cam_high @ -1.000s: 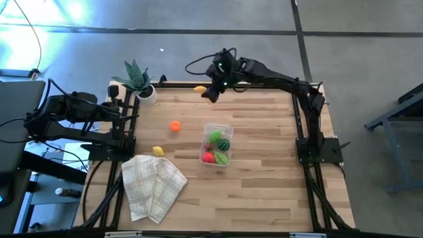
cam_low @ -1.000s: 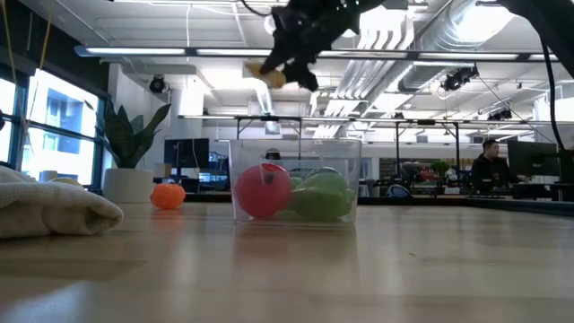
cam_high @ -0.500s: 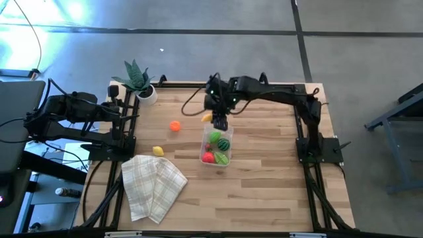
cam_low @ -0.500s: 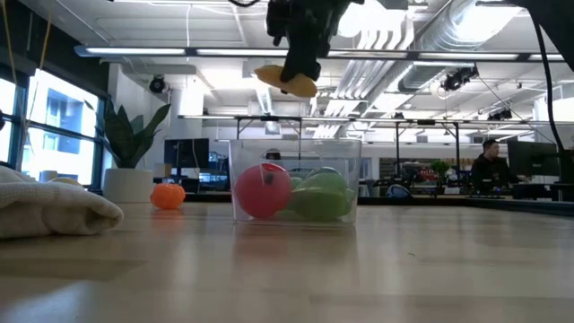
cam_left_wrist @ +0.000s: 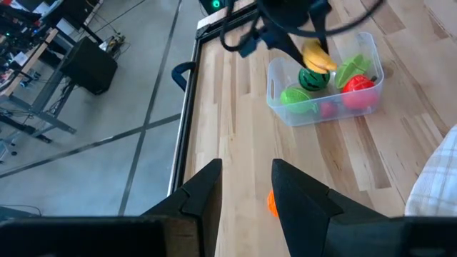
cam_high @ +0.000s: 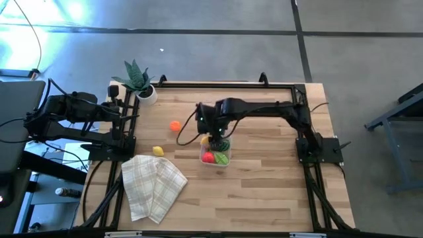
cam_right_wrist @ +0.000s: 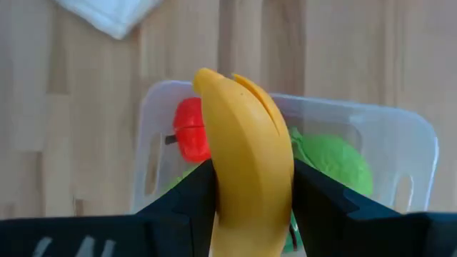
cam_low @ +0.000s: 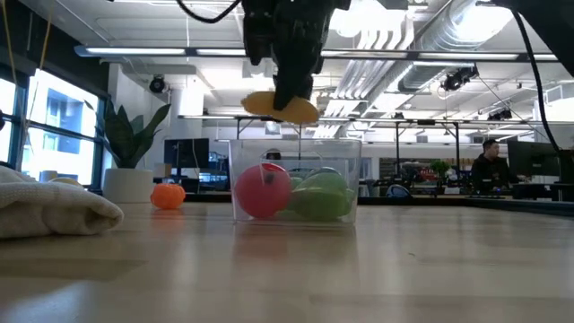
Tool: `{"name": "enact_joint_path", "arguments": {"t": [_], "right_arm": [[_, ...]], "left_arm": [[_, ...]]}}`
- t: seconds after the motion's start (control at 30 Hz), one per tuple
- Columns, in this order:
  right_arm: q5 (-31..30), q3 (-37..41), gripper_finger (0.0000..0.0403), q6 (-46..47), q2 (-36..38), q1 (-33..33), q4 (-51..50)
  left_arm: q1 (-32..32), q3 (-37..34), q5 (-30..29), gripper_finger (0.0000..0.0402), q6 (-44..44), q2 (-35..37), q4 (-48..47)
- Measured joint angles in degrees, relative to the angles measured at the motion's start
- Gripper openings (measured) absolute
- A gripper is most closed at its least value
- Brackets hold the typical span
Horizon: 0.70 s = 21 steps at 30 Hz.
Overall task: Pick and placing Produce into tupperware
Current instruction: Put the banana into the transparent bin
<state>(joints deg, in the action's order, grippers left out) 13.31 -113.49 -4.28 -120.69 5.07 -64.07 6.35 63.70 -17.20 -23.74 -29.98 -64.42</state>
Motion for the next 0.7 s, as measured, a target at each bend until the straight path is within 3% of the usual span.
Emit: {"name": "enact_joint_path", "arguments": {"t": [0.17,0.47,0.7], "right_arm": [[-7.3,0.7,0.014,4.4,-0.4,-1.8,-0.4],[-8.1,16.9,0.014,13.5,4.1,-5.5,9.3],[-13.2,19.8,0.014,21.0,6.0,-7.4,12.8]], "left_arm": [[0.0,0.0,0.0,0.0113,0.0,0.0,0.0],[0.0,0.0,0.0,0.0113,0.0,0.0,0.0],[0.0,0.0,0.0,0.0113,0.0,0.0,0.0]]}}
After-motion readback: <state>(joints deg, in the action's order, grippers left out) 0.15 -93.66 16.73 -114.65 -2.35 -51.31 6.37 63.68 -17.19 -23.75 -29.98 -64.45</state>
